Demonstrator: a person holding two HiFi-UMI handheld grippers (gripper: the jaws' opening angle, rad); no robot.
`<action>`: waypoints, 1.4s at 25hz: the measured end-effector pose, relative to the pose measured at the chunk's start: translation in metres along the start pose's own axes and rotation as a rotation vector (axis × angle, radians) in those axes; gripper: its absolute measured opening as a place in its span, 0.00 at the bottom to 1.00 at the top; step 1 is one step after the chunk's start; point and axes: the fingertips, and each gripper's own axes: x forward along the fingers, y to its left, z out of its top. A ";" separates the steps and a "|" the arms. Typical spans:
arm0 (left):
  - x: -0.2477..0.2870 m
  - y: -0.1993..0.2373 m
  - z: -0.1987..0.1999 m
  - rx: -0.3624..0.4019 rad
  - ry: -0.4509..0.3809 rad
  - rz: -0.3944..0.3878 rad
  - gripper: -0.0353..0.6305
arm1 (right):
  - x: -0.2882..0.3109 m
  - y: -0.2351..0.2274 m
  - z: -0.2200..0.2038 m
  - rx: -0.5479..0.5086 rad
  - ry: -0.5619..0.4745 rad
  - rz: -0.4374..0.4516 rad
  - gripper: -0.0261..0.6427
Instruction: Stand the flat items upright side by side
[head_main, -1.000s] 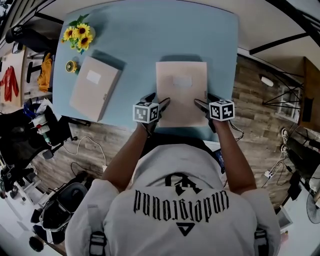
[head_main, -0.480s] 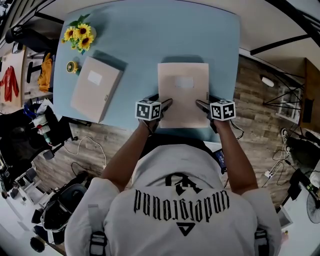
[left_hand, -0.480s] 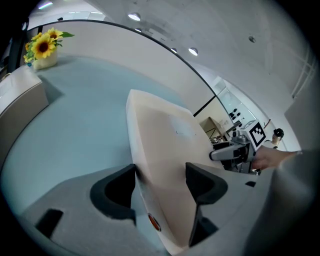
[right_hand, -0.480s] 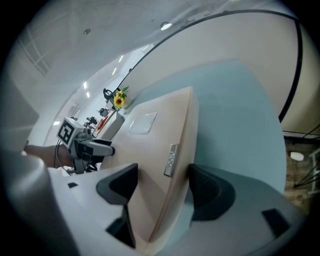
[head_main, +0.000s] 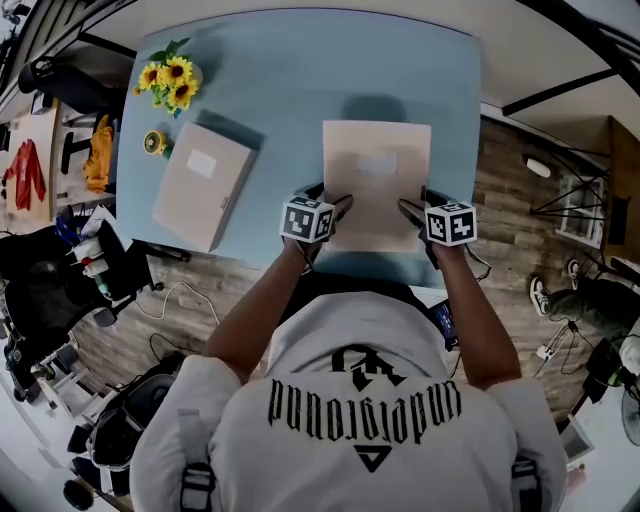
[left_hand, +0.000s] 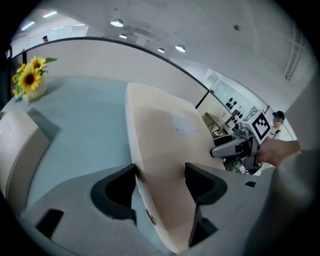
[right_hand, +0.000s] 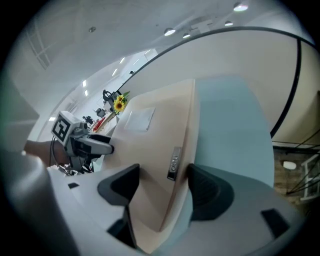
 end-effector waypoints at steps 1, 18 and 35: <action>-0.003 0.002 0.009 0.025 -0.011 0.007 0.53 | -0.001 0.002 0.008 -0.012 -0.015 -0.009 0.50; -0.052 0.044 0.164 0.274 -0.259 0.146 0.53 | -0.020 0.027 0.174 -0.267 -0.283 -0.204 0.48; -0.043 0.081 0.253 0.442 -0.426 0.212 0.54 | -0.004 0.015 0.257 -0.356 -0.484 -0.367 0.47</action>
